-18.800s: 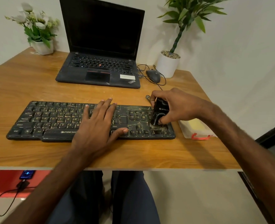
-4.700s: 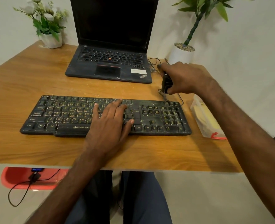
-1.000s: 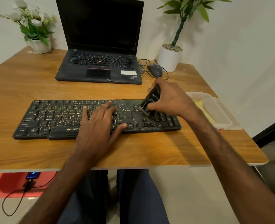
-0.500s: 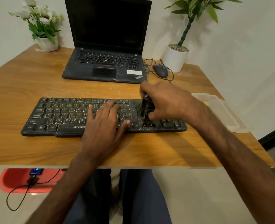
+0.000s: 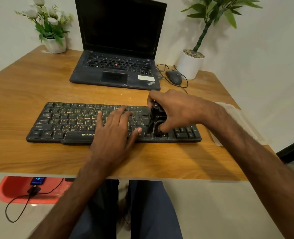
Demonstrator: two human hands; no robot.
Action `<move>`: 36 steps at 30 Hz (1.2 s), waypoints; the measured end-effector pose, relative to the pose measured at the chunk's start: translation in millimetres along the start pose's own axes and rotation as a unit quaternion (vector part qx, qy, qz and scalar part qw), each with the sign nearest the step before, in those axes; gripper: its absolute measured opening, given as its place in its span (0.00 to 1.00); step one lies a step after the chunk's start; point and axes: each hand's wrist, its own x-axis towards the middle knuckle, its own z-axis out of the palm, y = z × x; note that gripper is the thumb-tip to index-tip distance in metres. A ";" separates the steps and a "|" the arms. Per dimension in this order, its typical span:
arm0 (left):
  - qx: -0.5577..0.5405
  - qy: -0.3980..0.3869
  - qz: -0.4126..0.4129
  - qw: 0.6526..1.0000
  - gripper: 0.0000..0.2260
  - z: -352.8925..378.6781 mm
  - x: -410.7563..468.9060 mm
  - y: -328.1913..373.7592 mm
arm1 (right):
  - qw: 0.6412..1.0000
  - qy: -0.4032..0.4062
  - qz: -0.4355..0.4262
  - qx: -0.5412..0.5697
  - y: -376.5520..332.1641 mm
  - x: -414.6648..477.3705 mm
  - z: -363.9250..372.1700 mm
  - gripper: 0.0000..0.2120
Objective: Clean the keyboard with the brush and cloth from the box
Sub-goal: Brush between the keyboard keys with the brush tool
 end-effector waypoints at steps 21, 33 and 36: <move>-0.027 0.004 -0.006 1.000 0.31 -0.1 0.4 -1.2 | 0.988 0.026 0.002 0.154 21.0 -11.2 8.5 0.26; 0.015 -0.023 -0.011 1.000 0.35 -9.1 -5.8 -17.5 | 0.990 0.136 0.023 0.012 27.2 49.1 1.3 0.29; 0.004 0.001 -0.013 1.000 0.34 -9.6 -6.8 -14.4 | 0.996 0.067 -0.004 0.058 18.1 45.1 0.1 0.28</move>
